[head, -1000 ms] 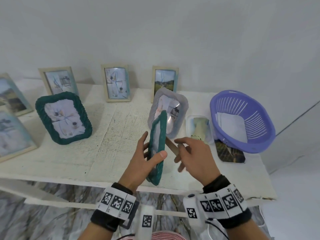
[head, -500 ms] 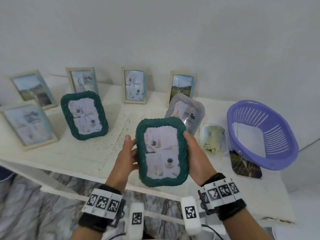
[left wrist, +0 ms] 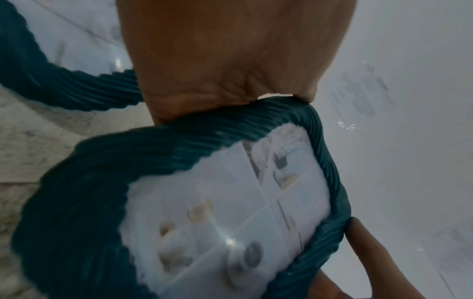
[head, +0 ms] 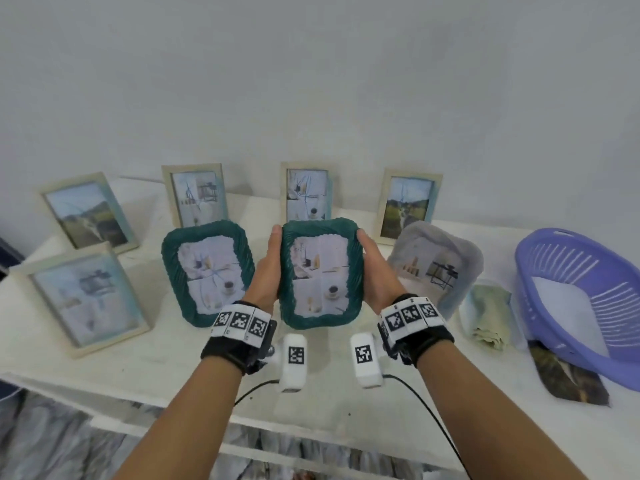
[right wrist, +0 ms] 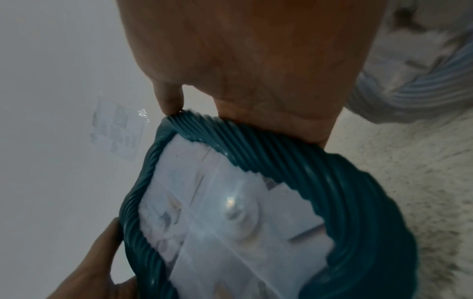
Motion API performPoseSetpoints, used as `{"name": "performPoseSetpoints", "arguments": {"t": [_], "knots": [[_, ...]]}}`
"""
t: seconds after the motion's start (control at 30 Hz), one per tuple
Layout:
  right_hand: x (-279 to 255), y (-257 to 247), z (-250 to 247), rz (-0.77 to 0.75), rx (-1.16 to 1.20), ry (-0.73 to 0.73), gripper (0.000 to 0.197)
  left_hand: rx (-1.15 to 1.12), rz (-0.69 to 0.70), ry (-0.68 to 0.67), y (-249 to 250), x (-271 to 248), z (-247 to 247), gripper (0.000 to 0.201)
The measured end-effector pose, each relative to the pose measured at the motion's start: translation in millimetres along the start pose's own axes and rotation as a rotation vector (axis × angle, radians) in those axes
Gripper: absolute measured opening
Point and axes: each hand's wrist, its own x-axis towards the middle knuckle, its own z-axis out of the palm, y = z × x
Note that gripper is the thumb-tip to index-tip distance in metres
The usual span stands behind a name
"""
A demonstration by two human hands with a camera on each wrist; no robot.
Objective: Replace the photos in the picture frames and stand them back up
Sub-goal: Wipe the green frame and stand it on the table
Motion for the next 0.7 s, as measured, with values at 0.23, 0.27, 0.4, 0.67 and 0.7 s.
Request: {"name": "performPoseSetpoints", "arguments": {"t": [0.23,0.27,0.4,0.67,0.7], "knots": [[35,7,11,0.008,0.039,0.148,0.072,0.015,-0.026,0.041,-7,48,-10,0.08],[37,9,11,0.01,0.043,0.169,0.07,0.016,-0.028,0.032,-8,50,-10,0.081],[43,16,7,0.012,0.052,0.207,0.062,0.026,-0.064,-0.001,-22,64,-11,0.107],[37,22,-1,0.032,-0.156,0.35,0.048,0.105,-0.067,-0.044,-32,54,-19,0.071],[34,21,-1,0.024,-0.206,0.36,0.046,0.121,-0.059,-0.057,-36,50,-21,0.071]]}}
